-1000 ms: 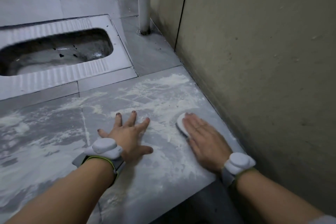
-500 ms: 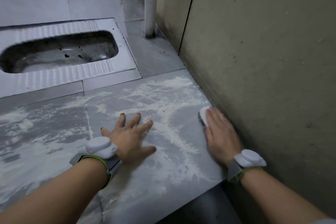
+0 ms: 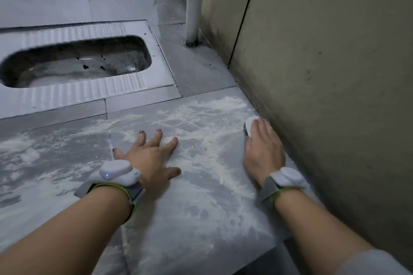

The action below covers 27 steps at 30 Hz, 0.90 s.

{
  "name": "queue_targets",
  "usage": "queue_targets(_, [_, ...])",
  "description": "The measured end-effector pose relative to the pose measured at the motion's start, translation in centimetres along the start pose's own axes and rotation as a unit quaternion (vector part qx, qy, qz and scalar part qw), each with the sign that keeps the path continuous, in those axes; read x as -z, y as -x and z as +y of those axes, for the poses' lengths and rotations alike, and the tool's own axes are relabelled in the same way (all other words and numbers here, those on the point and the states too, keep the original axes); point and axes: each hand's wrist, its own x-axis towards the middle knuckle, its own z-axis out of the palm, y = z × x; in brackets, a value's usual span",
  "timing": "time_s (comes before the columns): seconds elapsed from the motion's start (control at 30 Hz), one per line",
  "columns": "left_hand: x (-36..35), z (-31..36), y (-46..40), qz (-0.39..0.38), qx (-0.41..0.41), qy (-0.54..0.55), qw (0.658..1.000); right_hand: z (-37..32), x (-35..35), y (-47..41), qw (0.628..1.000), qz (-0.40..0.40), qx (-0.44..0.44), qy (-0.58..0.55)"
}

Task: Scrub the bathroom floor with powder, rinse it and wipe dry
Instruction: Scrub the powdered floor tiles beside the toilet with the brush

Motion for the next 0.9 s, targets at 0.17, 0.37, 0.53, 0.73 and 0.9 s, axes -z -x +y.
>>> queue_targets(0.17, [0.3, 0.0, 0.1, -0.012, 0.001, -0.010, 1.000, -4.4, 0.4, 2.8, 0.977, -0.044, 0.206, -0.026])
queue_targets(0.37, [0.1, 0.1, 0.1, -0.007, 0.007, -0.006, 1.000, 2.4, 0.7, -0.7, 0.994, -0.034, 0.107, -0.005])
queue_targets(0.53, [0.2, 0.0, 0.0, -0.014, 0.005, -0.001, 1.000, -5.1, 0.1, 0.2, 0.996, -0.011, 0.088, -0.016])
queue_targets(0.73, [0.1, 0.1, 0.0, -0.013, 0.009, -0.003, 1.000, 1.5, 1.0, 0.5, 0.985, -0.044, 0.166, 0.009])
queue_targets(0.9, [0.0, 0.3, 0.1, -0.005, 0.014, -0.005, 1.000, -3.3, -0.6, -1.6, 1.000, 0.003, 0.009, -0.003])
